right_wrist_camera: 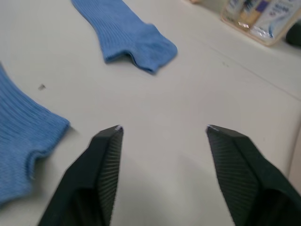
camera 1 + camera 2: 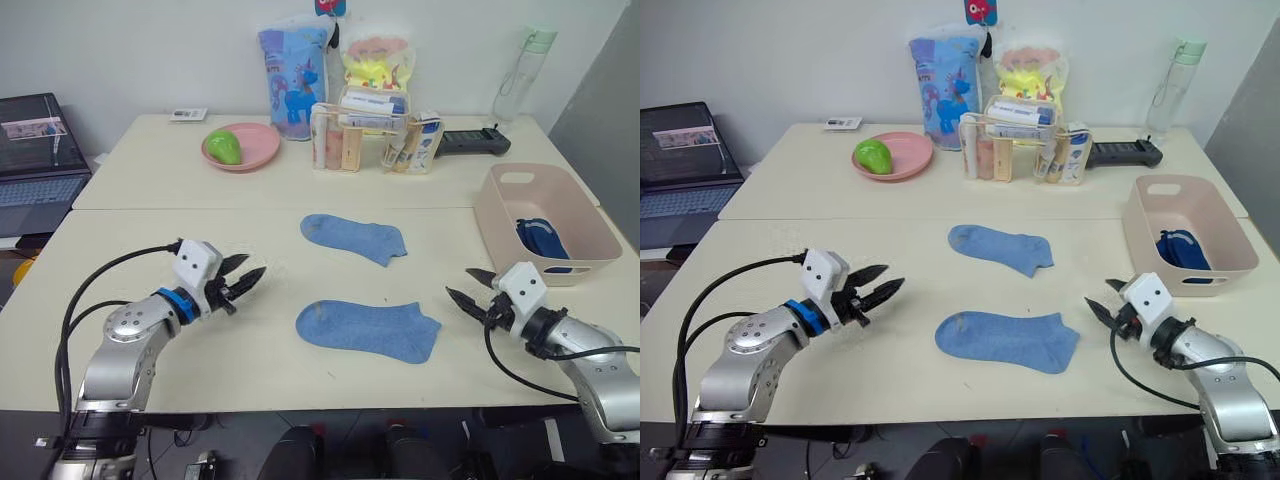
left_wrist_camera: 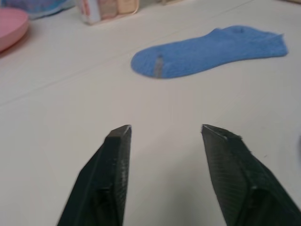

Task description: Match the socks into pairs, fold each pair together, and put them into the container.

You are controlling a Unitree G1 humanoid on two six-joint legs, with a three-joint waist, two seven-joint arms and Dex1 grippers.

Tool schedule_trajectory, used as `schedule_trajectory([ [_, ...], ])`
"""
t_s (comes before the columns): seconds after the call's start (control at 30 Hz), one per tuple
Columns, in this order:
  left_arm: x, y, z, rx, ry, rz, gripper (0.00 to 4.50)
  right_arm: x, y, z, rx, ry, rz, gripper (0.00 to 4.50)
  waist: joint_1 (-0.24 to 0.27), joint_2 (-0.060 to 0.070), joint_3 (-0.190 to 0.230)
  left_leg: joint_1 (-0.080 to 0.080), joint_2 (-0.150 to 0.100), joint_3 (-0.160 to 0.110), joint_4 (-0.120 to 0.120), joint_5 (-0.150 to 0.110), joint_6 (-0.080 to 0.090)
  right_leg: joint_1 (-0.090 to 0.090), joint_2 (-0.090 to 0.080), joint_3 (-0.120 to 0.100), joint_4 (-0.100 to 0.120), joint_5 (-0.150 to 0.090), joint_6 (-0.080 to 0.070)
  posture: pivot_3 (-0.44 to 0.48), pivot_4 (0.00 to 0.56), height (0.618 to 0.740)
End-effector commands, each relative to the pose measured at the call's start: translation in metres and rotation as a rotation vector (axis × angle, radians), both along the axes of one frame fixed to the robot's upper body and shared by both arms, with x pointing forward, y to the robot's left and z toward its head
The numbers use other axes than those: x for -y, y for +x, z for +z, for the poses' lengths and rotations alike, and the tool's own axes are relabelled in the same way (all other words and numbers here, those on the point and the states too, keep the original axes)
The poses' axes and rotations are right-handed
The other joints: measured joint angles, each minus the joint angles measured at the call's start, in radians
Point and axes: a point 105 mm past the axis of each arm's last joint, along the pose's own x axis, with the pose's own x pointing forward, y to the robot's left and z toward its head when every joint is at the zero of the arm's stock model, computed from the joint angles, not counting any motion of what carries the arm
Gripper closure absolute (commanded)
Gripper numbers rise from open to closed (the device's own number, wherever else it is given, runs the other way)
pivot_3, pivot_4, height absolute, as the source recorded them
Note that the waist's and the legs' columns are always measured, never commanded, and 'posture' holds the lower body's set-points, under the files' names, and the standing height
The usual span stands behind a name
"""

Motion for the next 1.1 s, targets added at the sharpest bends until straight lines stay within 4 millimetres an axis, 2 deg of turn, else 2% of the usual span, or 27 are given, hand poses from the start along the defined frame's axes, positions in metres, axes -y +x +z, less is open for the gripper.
schedule_trajectory([
  [0.03,-0.006,0.001,0.001,0.037,0.004,0.027,1.01,0.001,0.007,0.014,0.076,-0.018,0.005,0.36,-0.001,0.000,0.000,0.000,0.000,0.000,0.000,0.000,0.000,0.000,0.000,0.000,0.000,0.000,0.000,0.000,0.150,0.740],
  [0.07,-0.006,0.001,0.001,0.037,0.001,0.028,0.71,0.001,0.008,0.014,0.077,-0.020,0.007,0.05,-0.001,0.000,0.000,0.000,0.000,0.000,0.000,0.000,0.000,0.000,0.000,0.000,0.000,0.000,0.000,0.000,0.150,0.740],
  [0.13,-0.005,0.000,0.001,0.042,0.000,0.025,0.05,0.000,0.010,0.015,0.075,-0.022,0.015,0.00,-0.002,0.000,0.000,0.000,0.000,0.000,0.000,0.000,0.000,0.000,0.000,0.000,0.000,0.000,0.000,0.000,0.150,0.740],
  [0.23,-0.001,0.000,0.004,0.048,0.019,-0.002,0.02,-0.005,0.010,0.015,0.062,-0.042,0.051,0.00,-0.002,0.000,0.000,0.000,0.000,0.000,0.000,0.000,0.000,0.000,0.000,0.000,0.000,0.000,0.000,0.000,0.150,0.740],
  [0.33,0.015,0.001,0.013,0.053,0.025,-0.078,0.02,-0.016,0.010,0.024,0.075,-0.025,0.091,0.00,-0.003,0.000,0.000,0.000,0.000,0.000,0.000,0.000,0.000,0.000,0.000,0.000,0.000,0.000,0.000,0.000,0.150,0.740],
  [0.43,0.038,0.007,0.027,0.073,0.025,-0.163,0.02,-0.032,0.010,0.036,0.087,0.001,0.128,0.00,-0.002,0.000,0.000,-0.001,0.000,0.000,0.001,0.000,0.000,0.000,0.000,0.000,0.000,0.000,0.000,0.000,0.150,0.740],
  [0.57,0.089,0.022,0.038,0.088,0.070,-0.304,0.02,-0.043,0.015,0.045,0.108,-0.001,0.108,0.00,0.000,0.000,0.000,-0.002,0.000,-0.001,0.001,0.000,0.000,0.000,0.000,-0.001,0.001,0.000,0.000,0.000,0.150,0.740],
  [0.63,0.112,0.030,0.036,0.076,0.078,-0.345,0.02,-0.045,0.014,0.043,0.099,-0.020,0.123,0.00,0.002,0.000,0.000,-0.002,-0.001,-0.001,0.001,0.000,0.000,0.000,0.000,-0.001,0.000,0.000,0.000,0.000,0.150,0.740],
  [0.77,0.164,0.039,0.029,0.054,0.094,-0.439,0.02,-0.031,0.014,0.045,0.095,-0.012,0.073,0.00,0.001,0.000,0.000,-0.004,-0.001,0.000,0.002,0.000,0.000,-0.003,0.000,0.000,0.001,0.000,0.000,0.000,0.150,0.740],
  [0.87,0.195,0.049,0.019,0.030,0.124,-0.460,0.02,-0.028,0.012,0.047,0.096,-0.011,0.061,0.00,0.002,-0.001,0.000,-0.006,-0.001,0.000,0.003,0.000,0.000,-0.004,0.000,0.000,0.002,0.000,0.000,0.000,0.150,0.740],
  [1.03,0.212,0.062,-0.010,-0.043,0.238,-0.433,0.02,-0.027,0.010,0.047,0.101,-0.004,0.033,0.00,-0.011,-0.001,0.000,-0.006,0.000,0.001,0.002,0.000,0.000,-0.005,0.000,0.000,0.002,0.000,0.000,0.000,0.150,0.740],
  [1.1,0.213,0.068,-0.015,-0.047,0.259,-0.409,0.02,-0.027,0.009,0.048,0.103,-0.001,0.022,0.00,-0.013,-0.001,0.000,-0.006,0.000,0.001,0.002,0.000,0.000,-0.005,0.001,0.000,0.002,0.000,0.000,0.000,0.150,0.740],
])
